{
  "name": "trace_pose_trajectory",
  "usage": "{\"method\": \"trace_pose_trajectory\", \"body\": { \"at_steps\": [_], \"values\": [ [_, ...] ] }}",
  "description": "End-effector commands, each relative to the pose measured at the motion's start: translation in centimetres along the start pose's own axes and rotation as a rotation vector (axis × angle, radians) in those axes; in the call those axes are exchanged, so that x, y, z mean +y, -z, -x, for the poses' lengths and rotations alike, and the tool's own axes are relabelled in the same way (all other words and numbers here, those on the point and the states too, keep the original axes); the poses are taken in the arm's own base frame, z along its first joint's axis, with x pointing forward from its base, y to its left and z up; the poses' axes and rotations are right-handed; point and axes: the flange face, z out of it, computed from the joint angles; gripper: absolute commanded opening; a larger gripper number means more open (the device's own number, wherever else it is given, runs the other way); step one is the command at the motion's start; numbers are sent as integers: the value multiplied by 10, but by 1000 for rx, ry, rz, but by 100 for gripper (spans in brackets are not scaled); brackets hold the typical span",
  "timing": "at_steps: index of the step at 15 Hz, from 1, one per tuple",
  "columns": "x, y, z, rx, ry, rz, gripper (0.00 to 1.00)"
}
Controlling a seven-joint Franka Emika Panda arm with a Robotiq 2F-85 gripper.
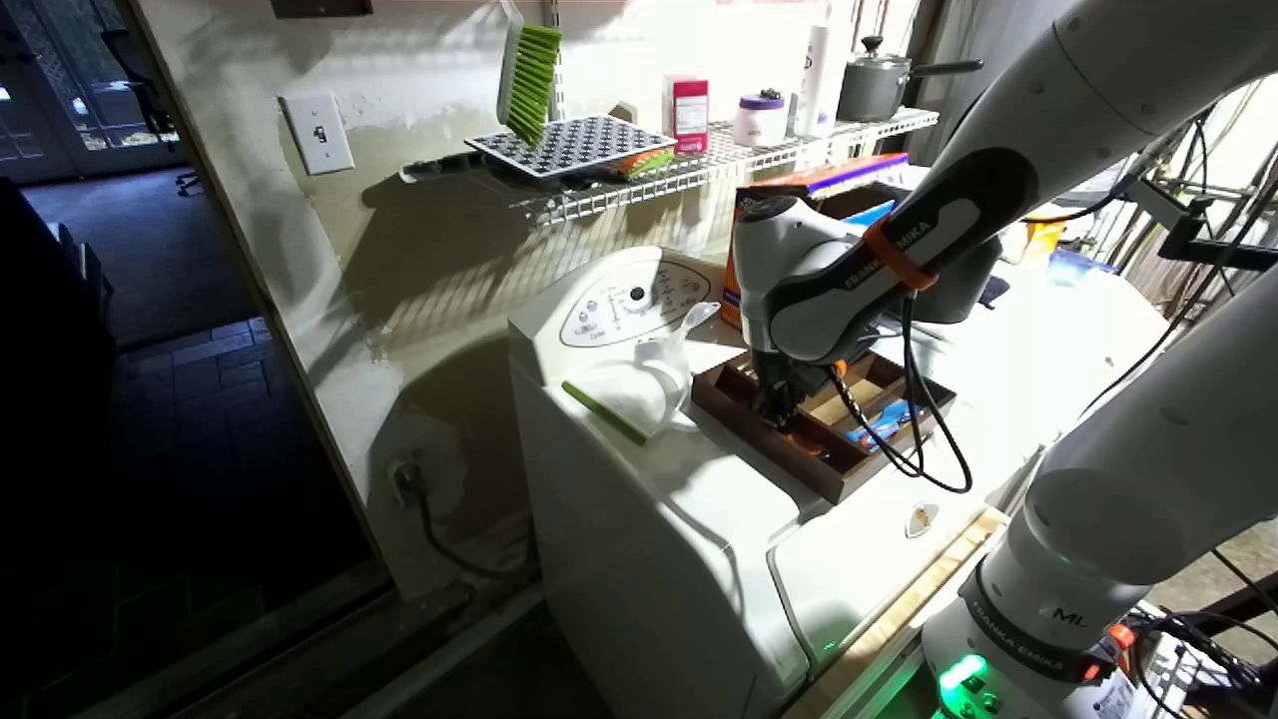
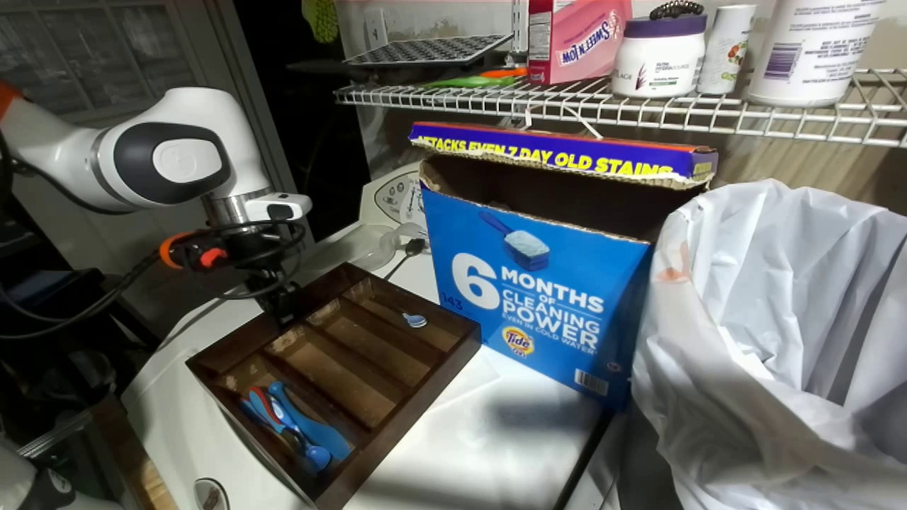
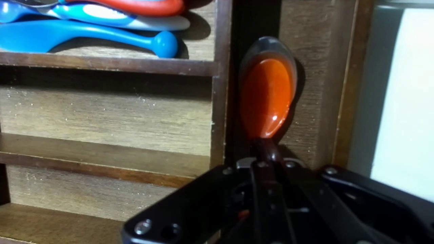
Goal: Remove the orange spoon from the wooden utensil holder and put it on the left washing machine
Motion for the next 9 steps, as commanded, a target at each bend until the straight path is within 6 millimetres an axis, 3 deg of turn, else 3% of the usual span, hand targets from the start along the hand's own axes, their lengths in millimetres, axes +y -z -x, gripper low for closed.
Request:
{"method": "trace_pose_trajectory", "body": {
  "at_steps": [1, 9],
  "values": [
    [-1, -6, -7, 13, -31, -58, 0],
    [8, 0, -8, 23, -87, -137, 0]
  ]
}}
